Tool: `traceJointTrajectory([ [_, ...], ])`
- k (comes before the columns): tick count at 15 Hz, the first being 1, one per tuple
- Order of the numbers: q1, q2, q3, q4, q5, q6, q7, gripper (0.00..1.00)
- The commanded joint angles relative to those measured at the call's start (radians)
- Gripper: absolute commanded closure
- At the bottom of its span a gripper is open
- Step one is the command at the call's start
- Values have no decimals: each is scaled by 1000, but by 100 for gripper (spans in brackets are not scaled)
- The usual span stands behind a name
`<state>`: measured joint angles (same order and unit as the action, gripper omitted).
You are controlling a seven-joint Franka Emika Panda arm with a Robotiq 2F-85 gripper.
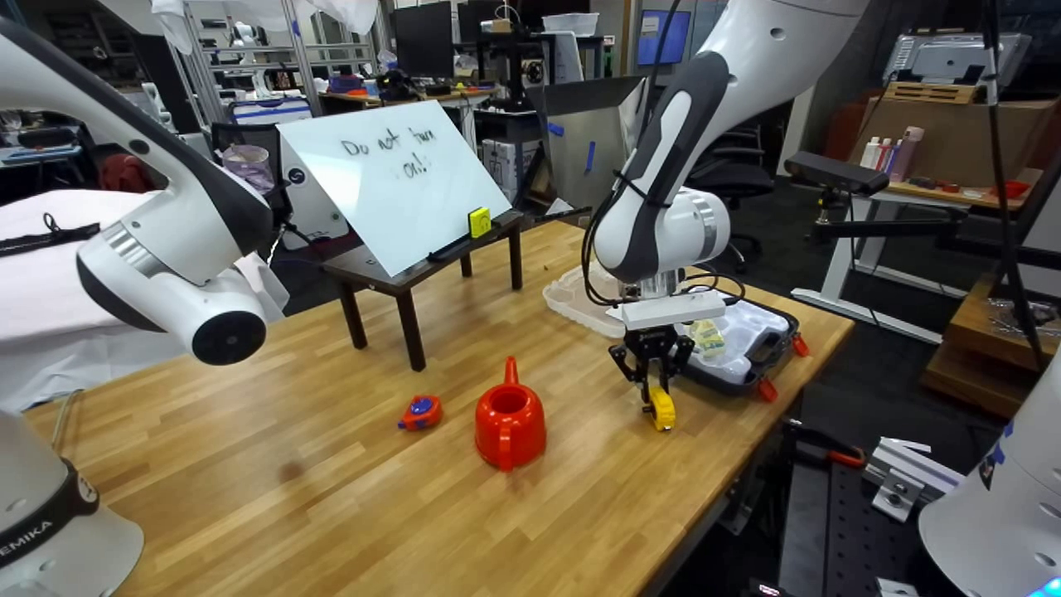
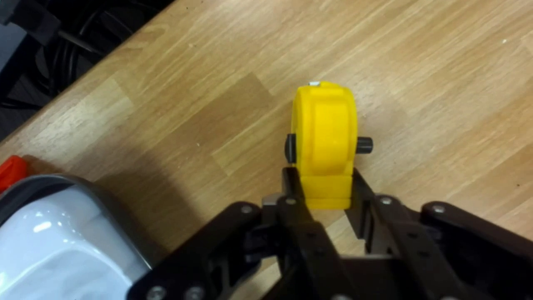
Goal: Move the measuring tape slightly to the left
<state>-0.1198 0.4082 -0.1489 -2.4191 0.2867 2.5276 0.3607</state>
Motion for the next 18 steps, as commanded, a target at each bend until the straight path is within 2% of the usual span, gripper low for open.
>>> traceJointTrajectory([
  [1, 20, 7, 3, 28, 0, -8, 30, 93],
  [8, 97, 13, 4, 66, -21, -30, 143, 93],
  [18, 187, -40, 83, 20, 10, -16, 218, 93],
])
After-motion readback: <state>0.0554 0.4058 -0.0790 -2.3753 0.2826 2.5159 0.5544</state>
